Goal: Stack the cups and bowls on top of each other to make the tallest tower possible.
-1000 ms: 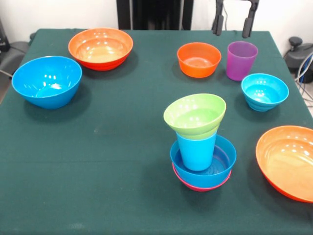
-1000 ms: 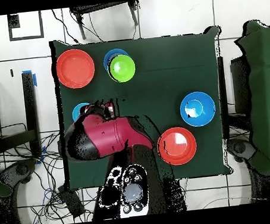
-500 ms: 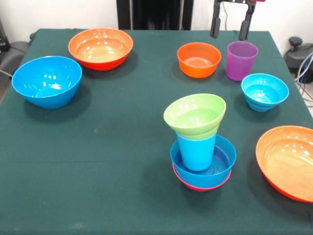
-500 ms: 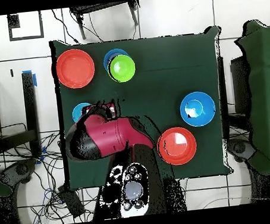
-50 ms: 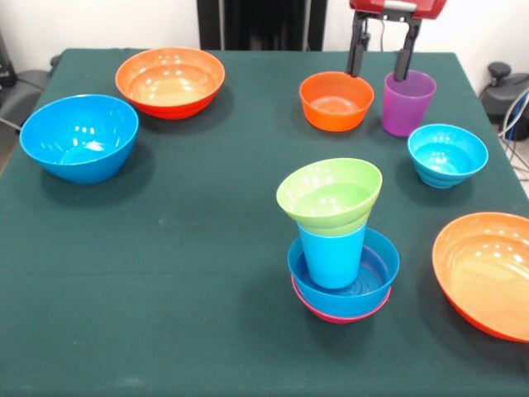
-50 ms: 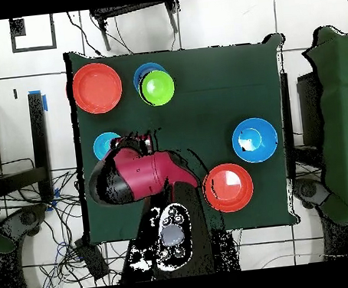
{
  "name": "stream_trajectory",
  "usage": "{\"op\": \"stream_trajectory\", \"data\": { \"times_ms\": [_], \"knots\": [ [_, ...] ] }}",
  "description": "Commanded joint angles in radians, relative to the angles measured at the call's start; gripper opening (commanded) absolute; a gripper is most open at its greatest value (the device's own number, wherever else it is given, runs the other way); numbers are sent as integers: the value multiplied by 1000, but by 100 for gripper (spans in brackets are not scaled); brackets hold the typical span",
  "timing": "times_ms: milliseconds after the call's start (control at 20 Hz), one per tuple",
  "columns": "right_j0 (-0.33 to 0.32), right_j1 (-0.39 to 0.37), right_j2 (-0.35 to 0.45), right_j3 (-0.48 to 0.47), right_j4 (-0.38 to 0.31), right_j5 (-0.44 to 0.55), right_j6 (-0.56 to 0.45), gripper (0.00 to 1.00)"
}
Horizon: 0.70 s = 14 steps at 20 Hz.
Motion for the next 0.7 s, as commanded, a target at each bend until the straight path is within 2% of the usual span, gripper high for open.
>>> {"op": "stream_trajectory", "data": {
  "times_ms": [50, 700],
  "knots": [
    [25, 53, 20, -4, 22, -38, 154, 100],
    [58, 69, -4, -10, 35, -45, 163, 100]
  ]
}}
